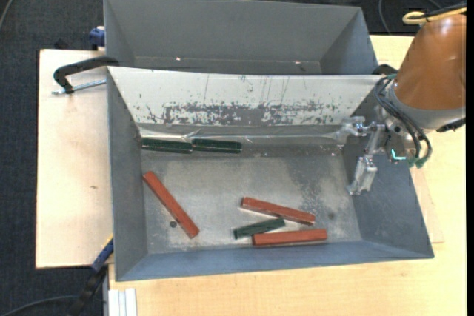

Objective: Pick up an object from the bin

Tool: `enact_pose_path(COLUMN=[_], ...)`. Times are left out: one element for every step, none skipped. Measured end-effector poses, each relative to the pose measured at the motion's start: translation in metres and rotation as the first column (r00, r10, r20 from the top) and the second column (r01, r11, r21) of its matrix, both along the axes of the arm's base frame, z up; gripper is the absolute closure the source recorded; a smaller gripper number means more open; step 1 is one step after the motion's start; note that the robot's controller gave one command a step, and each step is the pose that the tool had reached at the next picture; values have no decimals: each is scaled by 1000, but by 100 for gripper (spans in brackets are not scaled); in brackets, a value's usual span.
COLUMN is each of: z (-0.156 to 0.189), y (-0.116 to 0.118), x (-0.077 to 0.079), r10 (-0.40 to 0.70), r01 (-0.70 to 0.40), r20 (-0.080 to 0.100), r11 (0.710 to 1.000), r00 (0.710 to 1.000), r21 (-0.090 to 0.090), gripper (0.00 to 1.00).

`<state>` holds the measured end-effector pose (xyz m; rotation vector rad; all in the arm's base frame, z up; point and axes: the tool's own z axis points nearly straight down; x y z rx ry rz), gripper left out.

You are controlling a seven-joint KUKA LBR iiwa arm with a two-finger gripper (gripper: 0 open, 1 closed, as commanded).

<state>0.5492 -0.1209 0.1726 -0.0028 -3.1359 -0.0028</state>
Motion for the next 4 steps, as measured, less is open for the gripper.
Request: enact_pose_path(z=[-96,-102,-102,44], y=[58,113,111,127], x=[-22,-51,-51,-12], r10=[41,211,209,257], r01=[-41,-211,-209,-257], r20=[-1,9,7,21], r11=[999,978,978,966], r00=[999,977,978,966], r21=[3,0,-1,-5], gripper=[0,0,100,100])
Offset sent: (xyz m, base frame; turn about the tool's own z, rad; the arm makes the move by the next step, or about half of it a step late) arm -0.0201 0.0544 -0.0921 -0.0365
